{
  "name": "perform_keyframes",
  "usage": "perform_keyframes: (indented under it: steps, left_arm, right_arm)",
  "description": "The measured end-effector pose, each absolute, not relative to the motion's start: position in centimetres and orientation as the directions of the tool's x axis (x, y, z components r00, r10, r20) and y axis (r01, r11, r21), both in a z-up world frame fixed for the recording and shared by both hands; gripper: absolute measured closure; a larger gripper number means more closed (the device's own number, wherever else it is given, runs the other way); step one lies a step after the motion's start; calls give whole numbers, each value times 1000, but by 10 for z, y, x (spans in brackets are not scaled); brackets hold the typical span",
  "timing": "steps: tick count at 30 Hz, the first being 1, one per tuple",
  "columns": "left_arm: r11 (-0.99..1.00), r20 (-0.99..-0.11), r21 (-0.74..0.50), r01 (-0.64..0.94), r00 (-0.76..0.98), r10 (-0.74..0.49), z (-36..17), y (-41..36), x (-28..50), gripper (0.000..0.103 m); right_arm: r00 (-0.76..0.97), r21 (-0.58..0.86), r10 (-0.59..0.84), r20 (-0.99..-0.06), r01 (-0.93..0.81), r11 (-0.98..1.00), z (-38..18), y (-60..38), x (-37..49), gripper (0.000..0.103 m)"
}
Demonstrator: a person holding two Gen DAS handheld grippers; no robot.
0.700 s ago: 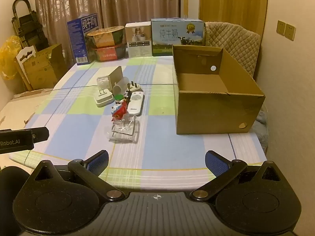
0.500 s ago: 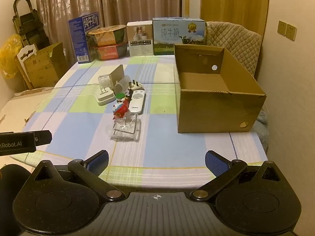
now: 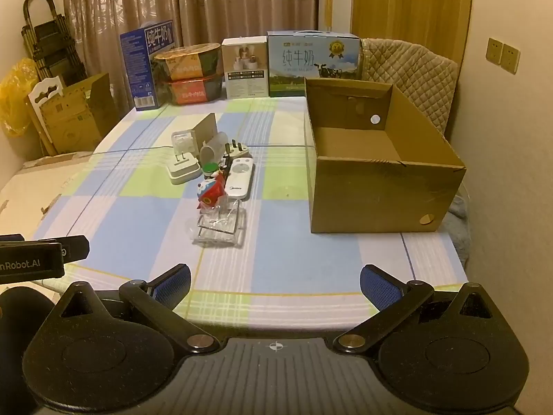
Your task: Organize rigid objects
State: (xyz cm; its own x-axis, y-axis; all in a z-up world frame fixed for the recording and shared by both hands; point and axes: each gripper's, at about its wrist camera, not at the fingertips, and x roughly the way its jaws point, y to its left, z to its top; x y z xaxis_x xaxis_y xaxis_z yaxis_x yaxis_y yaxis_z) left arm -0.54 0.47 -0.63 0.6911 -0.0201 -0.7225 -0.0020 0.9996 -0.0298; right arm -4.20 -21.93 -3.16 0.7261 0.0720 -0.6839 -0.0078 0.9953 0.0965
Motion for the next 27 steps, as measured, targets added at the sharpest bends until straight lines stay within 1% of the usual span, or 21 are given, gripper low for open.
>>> perform_keyframes:
  steps: [27]
  left_arm:
    - [999,-721,-38,0,692,-27,-6,2,-5,0]
  right_arm:
    - [723,96,71,-688,-6,995,-34,-220,-43,2]
